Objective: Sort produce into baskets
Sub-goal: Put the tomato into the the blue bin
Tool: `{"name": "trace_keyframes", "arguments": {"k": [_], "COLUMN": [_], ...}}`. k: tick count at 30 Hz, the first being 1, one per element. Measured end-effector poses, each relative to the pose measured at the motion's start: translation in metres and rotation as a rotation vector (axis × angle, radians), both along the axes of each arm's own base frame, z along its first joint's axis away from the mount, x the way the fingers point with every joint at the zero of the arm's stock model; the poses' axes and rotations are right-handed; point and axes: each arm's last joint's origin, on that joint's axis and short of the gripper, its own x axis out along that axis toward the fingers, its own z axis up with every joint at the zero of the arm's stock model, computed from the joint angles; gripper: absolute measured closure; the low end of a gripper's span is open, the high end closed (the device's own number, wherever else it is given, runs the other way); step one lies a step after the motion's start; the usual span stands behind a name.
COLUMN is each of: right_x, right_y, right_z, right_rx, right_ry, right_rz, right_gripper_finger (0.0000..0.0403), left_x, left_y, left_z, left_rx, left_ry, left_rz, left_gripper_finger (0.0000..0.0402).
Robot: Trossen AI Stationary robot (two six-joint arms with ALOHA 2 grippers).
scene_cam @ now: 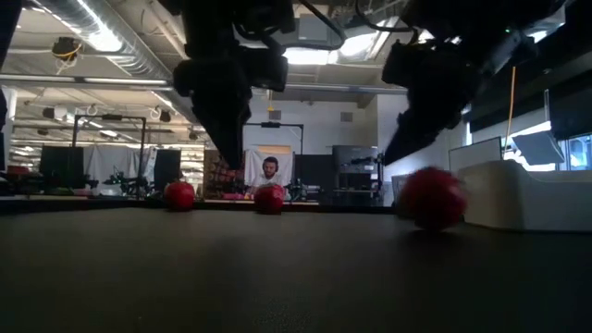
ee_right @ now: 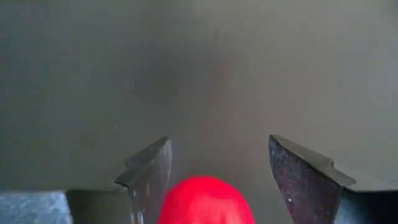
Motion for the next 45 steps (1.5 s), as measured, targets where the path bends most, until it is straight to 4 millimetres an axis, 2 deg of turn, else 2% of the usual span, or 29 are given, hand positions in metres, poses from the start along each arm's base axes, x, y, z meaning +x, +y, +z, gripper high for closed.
{"name": "trace_keyframes", "arguments": {"k": [7, 11, 18, 21, 26, 29, 34, 45], "right_x": [-0.017, -0.02, -0.024, -0.029, -0.04, -0.045, -0.044, -0.042], "right_y": [0.018, 0.024, 0.037, 0.05, 0.076, 0.091, 0.107, 0.109], "right_z": [-0.012, -0.012, 0.01, 0.02, 0.021, 0.022, 0.027, 0.028], "right_rx": [-0.011, -0.018, -0.011, 0.05, 0.157, 0.197, 0.197, 0.178], "right_ry": [0.191, 0.203, 0.278, 0.343, 0.407, 0.406, 0.307, 0.26], "right_rz": [-0.025, -0.022, 0.026, 0.082, 0.171, 0.197, 0.241, 0.235], "right_gripper_finger": [0.0136, 0.0136, 0.0136, 0.0136, 0.0137, 0.0137, 0.0137, 0.0137], "left_x": [0.001, 0.003, 0.004, 0.004, 0.004, 0.004, 0.006, 0.009], "left_y": [0.003, 0.003, 0.003, 0.003, 0.003, 0.003, 0.003, 0.003], "left_z": [-0.005, -0.006, -0.006, -0.006, -0.006, -0.006, -0.005, -0.004], "left_rx": [0.0, 0.0, -0.001, -0.001, -0.001, -0.001, 0.002, 0.006], "left_ry": [-0.031, -0.041, -0.048, -0.047, -0.053, -0.054, -0.069, -0.096], "left_rz": [0.004, 0.004, 0.003, 0.003, 0.003, 0.003, -0.012, -0.03], "left_gripper_finger": [0.0197, 0.0197, 0.0196, 0.0196, 0.0196, 0.0196, 0.0196, 0.0196]}}
